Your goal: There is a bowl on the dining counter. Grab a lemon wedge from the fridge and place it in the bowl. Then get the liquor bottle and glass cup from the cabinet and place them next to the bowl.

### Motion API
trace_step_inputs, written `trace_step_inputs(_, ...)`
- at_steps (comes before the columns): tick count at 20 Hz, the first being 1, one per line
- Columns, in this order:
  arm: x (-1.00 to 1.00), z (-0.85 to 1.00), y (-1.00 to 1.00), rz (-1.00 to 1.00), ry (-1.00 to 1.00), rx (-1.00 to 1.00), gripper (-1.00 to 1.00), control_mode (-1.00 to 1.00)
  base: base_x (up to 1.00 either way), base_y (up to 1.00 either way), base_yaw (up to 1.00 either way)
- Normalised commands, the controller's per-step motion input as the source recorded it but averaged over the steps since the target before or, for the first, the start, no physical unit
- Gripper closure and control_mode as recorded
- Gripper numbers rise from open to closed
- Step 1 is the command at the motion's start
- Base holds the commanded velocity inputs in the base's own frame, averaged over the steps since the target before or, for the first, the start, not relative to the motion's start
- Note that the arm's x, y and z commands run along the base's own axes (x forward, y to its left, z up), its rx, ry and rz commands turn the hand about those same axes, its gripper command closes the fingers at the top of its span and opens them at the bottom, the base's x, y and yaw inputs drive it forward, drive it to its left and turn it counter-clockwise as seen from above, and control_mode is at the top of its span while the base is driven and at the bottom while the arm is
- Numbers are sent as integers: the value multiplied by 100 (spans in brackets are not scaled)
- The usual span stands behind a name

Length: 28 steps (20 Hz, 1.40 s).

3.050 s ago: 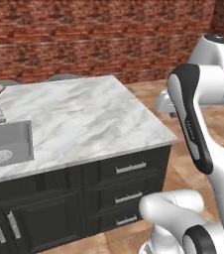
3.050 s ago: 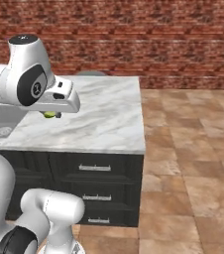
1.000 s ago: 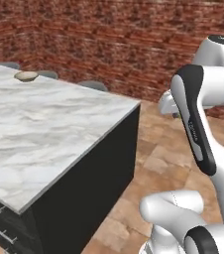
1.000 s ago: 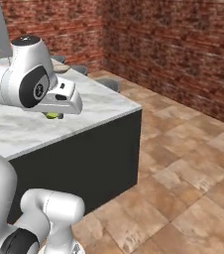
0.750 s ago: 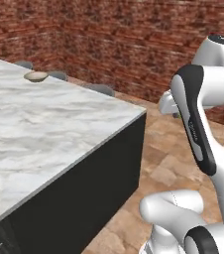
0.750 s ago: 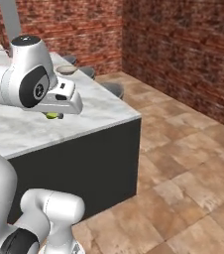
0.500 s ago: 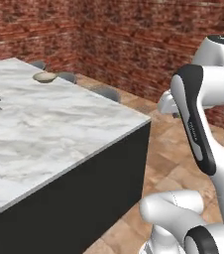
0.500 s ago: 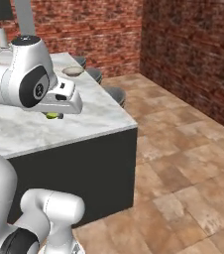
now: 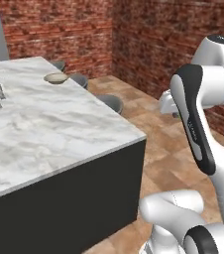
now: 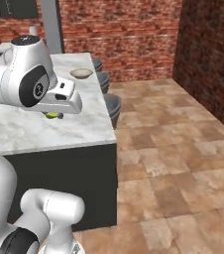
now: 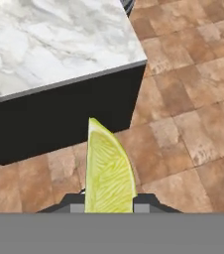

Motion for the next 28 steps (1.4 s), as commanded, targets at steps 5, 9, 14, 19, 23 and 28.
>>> trace_step_inputs(5,0,0,0,0,0,0,100,100,37,-100,42)
trace_step_inputs(9,0,0,0,0,0,0,100,100,36,-100,42)
trace_step_inputs(14,0,0,0,0,0,0,100,100,36,-100,43)
trace_step_inputs(19,0,0,0,0,0,0,100,100,36,-100,45)
trace_step_inputs(23,0,0,0,0,0,0,100,100,38,-100,45)
trace_step_inputs(28,0,0,0,0,0,0,100,100,43,-100,44)
